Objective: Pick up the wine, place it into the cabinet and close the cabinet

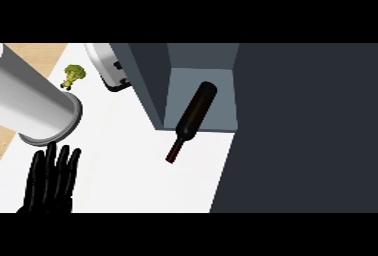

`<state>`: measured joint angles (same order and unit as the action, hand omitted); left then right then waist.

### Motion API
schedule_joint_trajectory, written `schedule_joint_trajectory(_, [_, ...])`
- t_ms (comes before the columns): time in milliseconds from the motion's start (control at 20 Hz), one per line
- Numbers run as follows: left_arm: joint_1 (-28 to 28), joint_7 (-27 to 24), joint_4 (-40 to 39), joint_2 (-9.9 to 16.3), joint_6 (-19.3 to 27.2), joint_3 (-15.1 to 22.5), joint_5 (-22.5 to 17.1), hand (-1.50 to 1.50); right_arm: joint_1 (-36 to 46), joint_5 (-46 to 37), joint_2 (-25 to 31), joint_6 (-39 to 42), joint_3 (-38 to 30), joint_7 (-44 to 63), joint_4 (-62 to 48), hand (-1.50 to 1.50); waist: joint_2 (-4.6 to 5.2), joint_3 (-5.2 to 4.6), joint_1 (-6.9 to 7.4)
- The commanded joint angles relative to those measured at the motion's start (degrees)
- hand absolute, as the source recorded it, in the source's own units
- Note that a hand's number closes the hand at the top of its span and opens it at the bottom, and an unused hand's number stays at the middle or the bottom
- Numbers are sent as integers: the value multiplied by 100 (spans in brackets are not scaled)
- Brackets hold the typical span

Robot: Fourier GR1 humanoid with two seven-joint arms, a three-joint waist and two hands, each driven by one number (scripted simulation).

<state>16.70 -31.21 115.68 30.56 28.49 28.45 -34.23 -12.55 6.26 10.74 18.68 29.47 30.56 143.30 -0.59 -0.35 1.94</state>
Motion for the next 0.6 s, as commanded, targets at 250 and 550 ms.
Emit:
schedule_joint_trajectory(250, [873, -308, 263, 586, -901, -708, -567, -150, 1118, -285, -1048, -1187, 1938, 861, -273, 150, -15, -15, 155])
schedule_joint_trajectory(550, [1108, -312, 304, 964, -1558, -1384, -1055, -150, 2952, -499, -1064, -2599, 2082, 726, -1328, 150, 29, -3, 169])
